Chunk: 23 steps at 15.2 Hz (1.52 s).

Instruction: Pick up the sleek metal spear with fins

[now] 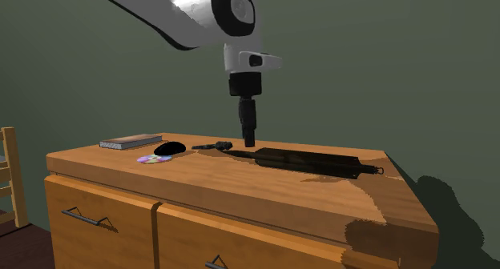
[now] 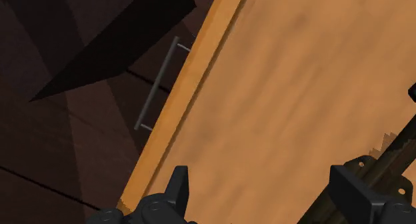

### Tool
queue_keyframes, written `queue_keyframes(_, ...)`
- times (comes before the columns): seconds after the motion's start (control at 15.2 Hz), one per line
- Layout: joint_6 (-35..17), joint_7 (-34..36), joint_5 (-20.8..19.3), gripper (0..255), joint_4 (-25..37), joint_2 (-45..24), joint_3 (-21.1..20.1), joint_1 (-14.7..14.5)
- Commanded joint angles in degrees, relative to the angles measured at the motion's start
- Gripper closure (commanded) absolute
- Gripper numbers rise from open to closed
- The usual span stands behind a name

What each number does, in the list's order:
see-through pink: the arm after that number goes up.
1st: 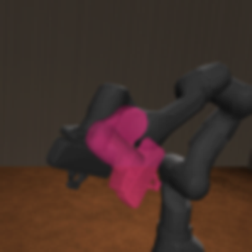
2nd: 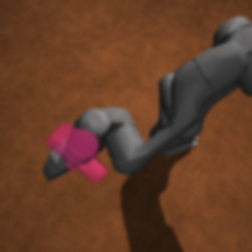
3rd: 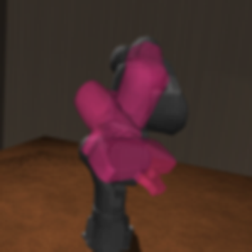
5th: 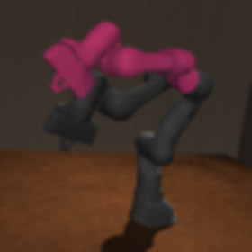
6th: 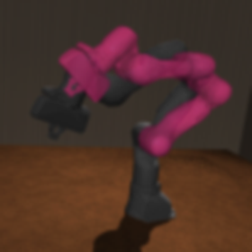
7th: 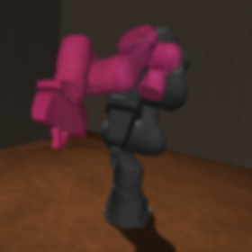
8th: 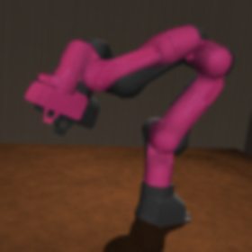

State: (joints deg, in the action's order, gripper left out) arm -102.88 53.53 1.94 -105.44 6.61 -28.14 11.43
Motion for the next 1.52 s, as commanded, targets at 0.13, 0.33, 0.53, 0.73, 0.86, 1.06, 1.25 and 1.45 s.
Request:
queue_keyframes(0.13,1.0,13.0,-5.0,0,10.1,-11.3,-1.5,-0.2)
queue_keyframes(0.33,2.8,21.4,-8.4,0,18.7,-19.6,-1.0,-1.8)
queue_keyframes(0.53,5.3,28.6,-11.1,0,28.3,-27.7,0.6,-4.0)
queue_keyframes(0.73,7.4,32.9,-12.4,0,35.6,-33.4,2.1,-5.8)
queue_keyframes(0.86,5.7,32.9,-12.3,0,33.6,-33.1,2.1,-5.4)
queue_keyframes(1.06,3.2,33.0,-12.2,0,30.9,-32.8,2.1,-5.1)
queue_keyframes(1.25,1.2,33.1,-12.2,0,28.7,-32.7,2.2,-4.8)
queue_keyframes(1.45,1.2,33.1,-12.2,255,28.7,-32.7,2.2,-4.8)
